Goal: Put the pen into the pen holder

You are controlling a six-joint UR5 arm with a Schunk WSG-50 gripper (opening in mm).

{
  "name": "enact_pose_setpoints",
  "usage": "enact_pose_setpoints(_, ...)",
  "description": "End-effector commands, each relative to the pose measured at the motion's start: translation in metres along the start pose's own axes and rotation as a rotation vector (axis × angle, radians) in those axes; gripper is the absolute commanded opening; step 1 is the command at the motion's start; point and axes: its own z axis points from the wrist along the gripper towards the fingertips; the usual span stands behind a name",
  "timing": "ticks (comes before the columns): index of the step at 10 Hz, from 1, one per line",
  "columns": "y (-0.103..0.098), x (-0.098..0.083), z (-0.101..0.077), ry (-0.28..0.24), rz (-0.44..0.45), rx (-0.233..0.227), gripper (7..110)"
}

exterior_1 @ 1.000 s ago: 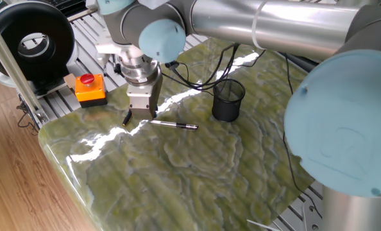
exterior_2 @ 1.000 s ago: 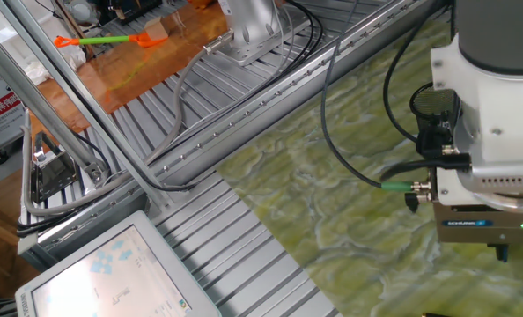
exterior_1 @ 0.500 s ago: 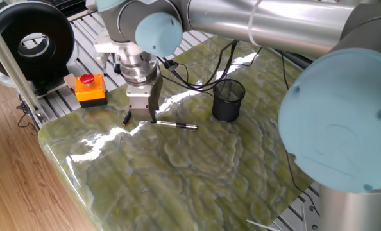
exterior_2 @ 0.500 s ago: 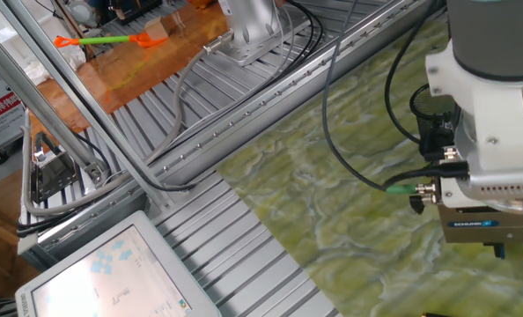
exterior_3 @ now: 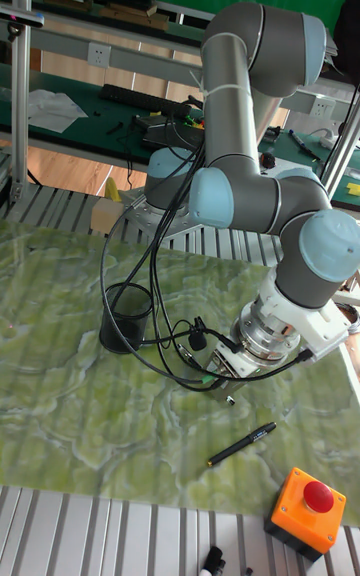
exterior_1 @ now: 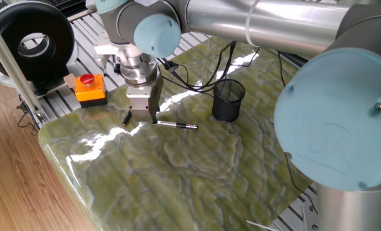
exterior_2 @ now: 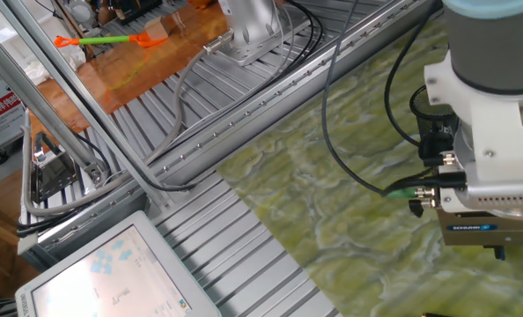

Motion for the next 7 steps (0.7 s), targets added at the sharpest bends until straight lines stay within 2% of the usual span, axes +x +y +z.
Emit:
enact_pose_setpoints(1,0.0020,0.0011,-0.0007,0.013,0.030,-0.006,22)
enact_pose_setpoints(3,0.0043,-0.0048,0.0068,-0.002,0.027,-0.019,22)
enact_pose_setpoints(7,0.0039,-0.0066,0.0092,-0.005,0.022,-0.018,22)
